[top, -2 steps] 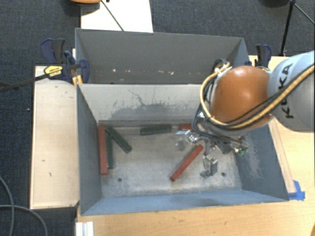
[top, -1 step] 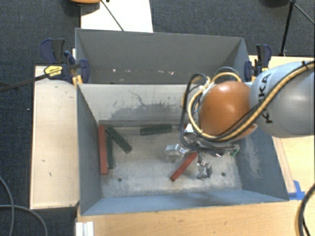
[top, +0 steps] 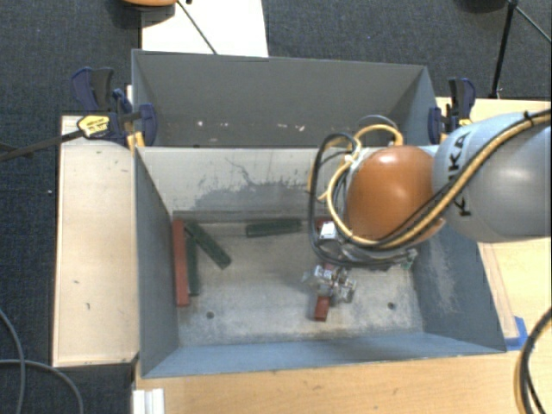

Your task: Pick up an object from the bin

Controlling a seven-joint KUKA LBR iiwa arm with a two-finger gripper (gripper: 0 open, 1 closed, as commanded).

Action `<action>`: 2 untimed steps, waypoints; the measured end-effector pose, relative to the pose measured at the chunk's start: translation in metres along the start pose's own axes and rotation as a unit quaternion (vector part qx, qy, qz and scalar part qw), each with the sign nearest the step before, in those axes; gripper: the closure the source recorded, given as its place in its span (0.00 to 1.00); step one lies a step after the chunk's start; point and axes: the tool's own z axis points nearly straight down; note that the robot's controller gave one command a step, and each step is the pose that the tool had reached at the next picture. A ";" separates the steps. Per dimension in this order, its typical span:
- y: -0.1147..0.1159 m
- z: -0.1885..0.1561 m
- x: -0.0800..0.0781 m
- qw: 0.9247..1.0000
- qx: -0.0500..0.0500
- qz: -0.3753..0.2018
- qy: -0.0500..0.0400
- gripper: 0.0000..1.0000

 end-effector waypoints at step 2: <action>0.001 -0.004 0.000 1.000 -0.002 0.001 0.001 1.00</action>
Offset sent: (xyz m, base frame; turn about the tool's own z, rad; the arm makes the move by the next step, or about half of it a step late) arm 0.0001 -0.0001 0.0463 0.0000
